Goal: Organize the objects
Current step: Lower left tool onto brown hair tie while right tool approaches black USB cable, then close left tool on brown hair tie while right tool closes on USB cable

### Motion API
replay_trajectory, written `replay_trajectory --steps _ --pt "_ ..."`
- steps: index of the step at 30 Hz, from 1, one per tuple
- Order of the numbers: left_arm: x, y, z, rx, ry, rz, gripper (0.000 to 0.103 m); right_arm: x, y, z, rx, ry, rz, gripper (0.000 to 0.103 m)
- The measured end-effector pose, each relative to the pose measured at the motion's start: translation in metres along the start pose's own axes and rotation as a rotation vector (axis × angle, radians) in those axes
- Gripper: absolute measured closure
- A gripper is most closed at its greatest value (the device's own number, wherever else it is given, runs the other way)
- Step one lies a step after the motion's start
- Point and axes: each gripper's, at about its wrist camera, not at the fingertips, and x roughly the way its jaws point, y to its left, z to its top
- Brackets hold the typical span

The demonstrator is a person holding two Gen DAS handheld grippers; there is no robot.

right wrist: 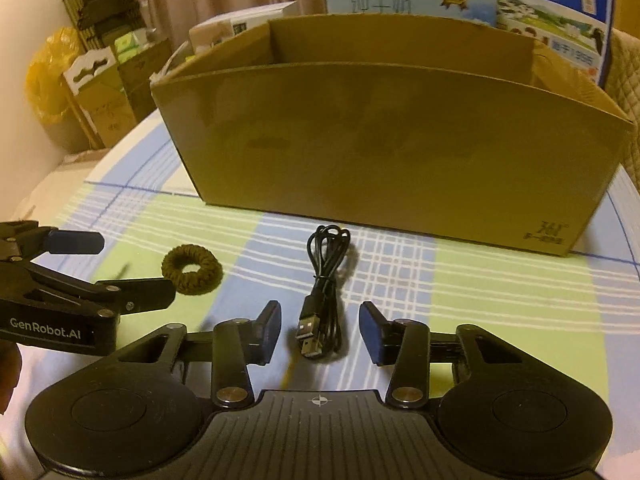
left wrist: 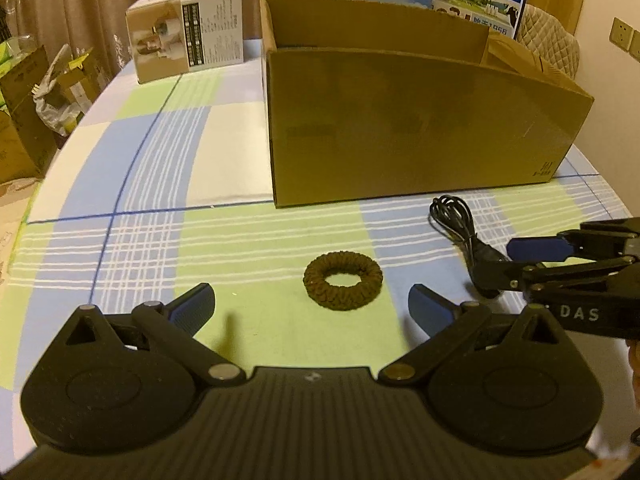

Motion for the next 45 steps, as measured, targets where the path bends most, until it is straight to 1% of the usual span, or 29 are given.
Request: replay_trajectory --steps 2,4,5,6,8,10,11,15,18,20,22,25,27,28,29,30,33,37,41,45 --pt "0.003 0.001 0.0 0.002 0.003 -0.012 0.003 0.006 0.003 0.0 -0.017 0.008 -0.004 0.066" --pt "0.004 0.001 -0.001 0.006 -0.001 -0.021 0.003 0.013 0.006 0.0 -0.039 0.017 -0.012 0.072" --pt "0.004 0.002 -0.002 0.007 -0.002 -0.024 0.003 0.016 0.008 -0.001 -0.051 0.024 -0.017 0.079" --pt "0.005 0.002 -0.003 0.007 -0.002 -0.027 0.003 0.016 0.01 -0.001 -0.066 0.02 -0.033 0.082" --pt "0.008 0.004 -0.003 0.003 0.007 -0.033 0.009 0.016 0.013 -0.002 -0.08 0.022 -0.044 0.083" --pt "0.012 0.003 -0.003 0.005 0.015 -0.034 0.009 0.014 0.013 -0.002 -0.077 0.024 -0.062 0.084" --pt "0.013 0.003 -0.003 0.006 0.014 -0.035 0.011 0.012 0.012 -0.002 -0.076 0.022 -0.073 0.084" --pt "0.017 -0.002 -0.001 0.022 0.003 -0.045 0.015 0.003 0.007 -0.003 -0.045 0.012 -0.081 0.084" --pt "0.02 -0.007 0.0 0.044 -0.007 -0.034 0.025 -0.001 0.002 -0.004 -0.015 0.014 -0.082 0.084" --pt "0.023 -0.01 0.001 0.059 -0.012 -0.032 0.037 -0.001 -0.001 -0.004 0.001 0.016 -0.08 0.084" --pt "0.025 -0.012 0.002 0.071 -0.017 -0.029 0.041 -0.002 -0.002 -0.003 0.006 0.017 -0.079 0.084" --pt "0.027 -0.013 0.001 0.081 -0.015 -0.039 0.058 -0.002 -0.002 -0.003 0.009 0.016 -0.074 0.084" --pt "0.027 -0.015 0.001 0.091 -0.017 -0.033 0.065 -0.001 -0.003 -0.003 0.014 0.018 -0.071 0.084" --pt "0.026 -0.015 0.001 0.091 -0.016 -0.035 0.072 -0.001 -0.003 -0.004 0.015 0.018 -0.069 0.084" --pt "0.025 -0.016 0.001 0.091 -0.017 -0.035 0.081 -0.002 -0.002 -0.004 0.015 0.016 -0.067 0.084" --pt "0.025 -0.018 0.001 0.095 -0.017 -0.031 0.085 -0.003 -0.002 -0.004 0.014 0.013 -0.066 0.084" --pt "0.022 -0.022 -0.002 0.102 -0.019 -0.018 0.088 -0.006 0.0 -0.003 0.013 0.009 -0.06 0.084" --pt "0.015 -0.026 -0.007 0.086 -0.014 -0.034 0.088 -0.013 0.002 -0.004 0.015 -0.003 -0.061 0.084" --pt "0.004 -0.034 -0.008 0.09 -0.017 -0.041 0.088 -0.026 0.001 -0.005 0.037 -0.02 -0.064 0.084" --pt "-0.015 -0.038 -0.006 0.05 -0.019 -0.048 0.088 -0.043 -0.002 -0.006 0.05 -0.03 -0.072 0.084"
